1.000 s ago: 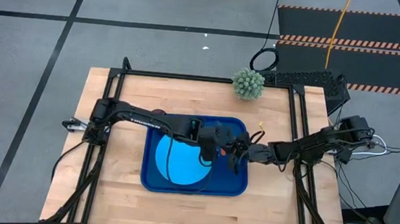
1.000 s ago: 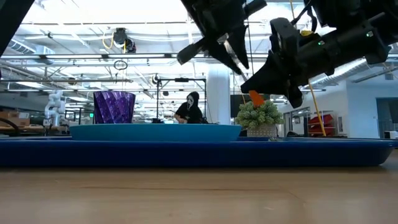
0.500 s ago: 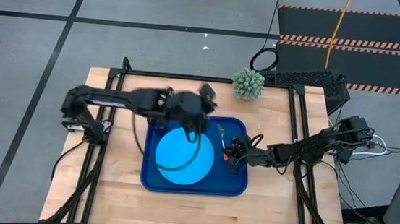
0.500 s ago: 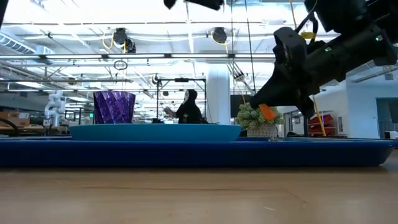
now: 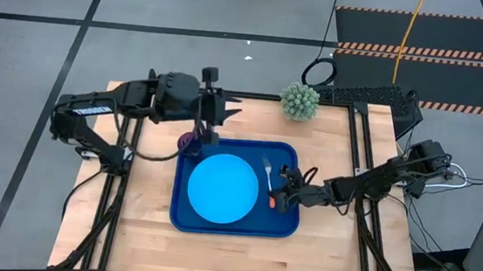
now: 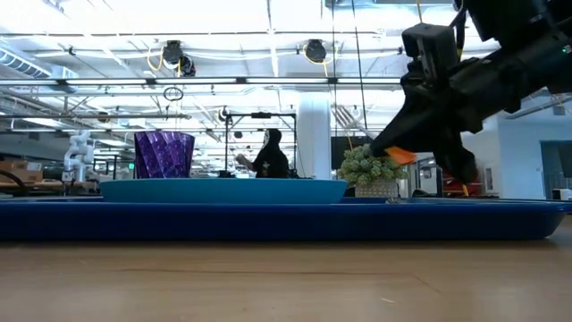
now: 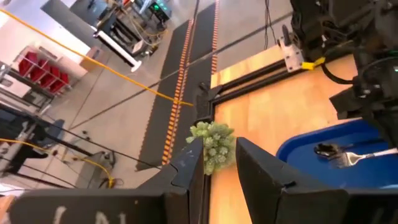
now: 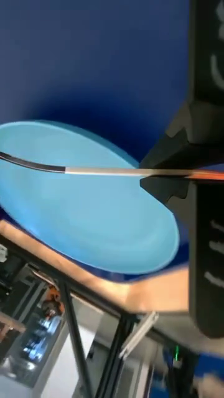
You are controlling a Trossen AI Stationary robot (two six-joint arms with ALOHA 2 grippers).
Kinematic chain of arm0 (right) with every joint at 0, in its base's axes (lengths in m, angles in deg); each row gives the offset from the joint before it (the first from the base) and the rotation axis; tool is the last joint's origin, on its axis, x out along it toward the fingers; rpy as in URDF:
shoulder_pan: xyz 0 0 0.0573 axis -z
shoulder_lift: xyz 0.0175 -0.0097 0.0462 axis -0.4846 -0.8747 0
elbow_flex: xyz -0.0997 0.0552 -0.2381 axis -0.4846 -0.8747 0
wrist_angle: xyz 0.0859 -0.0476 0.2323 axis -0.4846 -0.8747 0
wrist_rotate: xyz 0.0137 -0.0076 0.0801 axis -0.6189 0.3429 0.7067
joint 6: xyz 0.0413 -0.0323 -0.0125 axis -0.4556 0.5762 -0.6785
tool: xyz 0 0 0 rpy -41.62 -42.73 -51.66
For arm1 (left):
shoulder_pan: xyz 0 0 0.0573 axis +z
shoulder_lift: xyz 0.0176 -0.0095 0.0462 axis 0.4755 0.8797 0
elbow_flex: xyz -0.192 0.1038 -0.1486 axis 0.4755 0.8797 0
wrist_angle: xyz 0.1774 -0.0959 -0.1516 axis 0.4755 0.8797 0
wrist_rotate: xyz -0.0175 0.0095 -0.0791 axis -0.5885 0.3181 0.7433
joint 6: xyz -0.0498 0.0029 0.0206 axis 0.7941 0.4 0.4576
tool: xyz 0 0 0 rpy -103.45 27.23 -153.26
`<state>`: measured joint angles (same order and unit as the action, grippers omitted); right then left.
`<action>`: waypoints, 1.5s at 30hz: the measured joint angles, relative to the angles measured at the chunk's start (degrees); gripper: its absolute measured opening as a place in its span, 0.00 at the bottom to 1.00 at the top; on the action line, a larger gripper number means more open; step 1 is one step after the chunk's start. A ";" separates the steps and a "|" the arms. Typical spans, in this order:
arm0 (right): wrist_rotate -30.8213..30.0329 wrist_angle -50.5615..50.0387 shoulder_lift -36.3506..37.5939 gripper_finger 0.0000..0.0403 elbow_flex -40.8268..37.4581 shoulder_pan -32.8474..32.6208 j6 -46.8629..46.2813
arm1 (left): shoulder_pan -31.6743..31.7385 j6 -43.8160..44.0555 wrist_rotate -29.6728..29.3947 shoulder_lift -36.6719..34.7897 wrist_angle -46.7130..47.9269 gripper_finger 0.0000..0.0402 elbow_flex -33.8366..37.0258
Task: Pick and place plate/cup/fork/spoon on tray
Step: Put the orange fork in the middle of the light blue plate and black spoon on the dark blue tray
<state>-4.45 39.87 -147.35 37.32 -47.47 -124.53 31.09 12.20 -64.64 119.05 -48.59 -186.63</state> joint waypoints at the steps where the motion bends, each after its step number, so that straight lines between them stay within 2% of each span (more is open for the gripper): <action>1: 0.20 0.04 0.00 0.00 -0.10 -0.44 -2.21 | 0.00 0.05 -0.01 -0.02 0.26 0.24 0.00; 12: 3.16 -0.85 0.00 0.00 -0.74 -2.64 -20.97 | 3.80 -0.08 -0.22 0.07 5.77 0.24 0.00; 19: 3.25 -7.76 0.00 0.00 -0.74 -2.64 -28.33 | 8.85 -0.88 0.91 -0.64 6.05 0.24 0.02; 26: 3.13 -8.59 0.00 0.01 -0.74 -2.20 -29.60 | 13.14 -2.21 7.42 -0.67 6.12 0.24 1.16; 32: 3.12 -8.51 0.00 0.01 -0.74 -2.21 -29.54 | 15.75 -2.25 8.86 -0.61 3.88 0.24 3.66; 36: 3.10 -8.68 0.00 0.07 -0.74 -2.21 -29.49 | 17.03 -2.19 8.93 -0.54 3.54 0.24 4.31; 45: 3.08 -10.75 0.00 0.29 -0.74 -2.23 -29.49 | 17.53 -1.63 8.99 -0.57 3.42 0.24 4.31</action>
<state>-1.37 29.12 -147.35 36.58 -49.70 -154.02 48.62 10.57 -55.65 118.48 -45.17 -182.33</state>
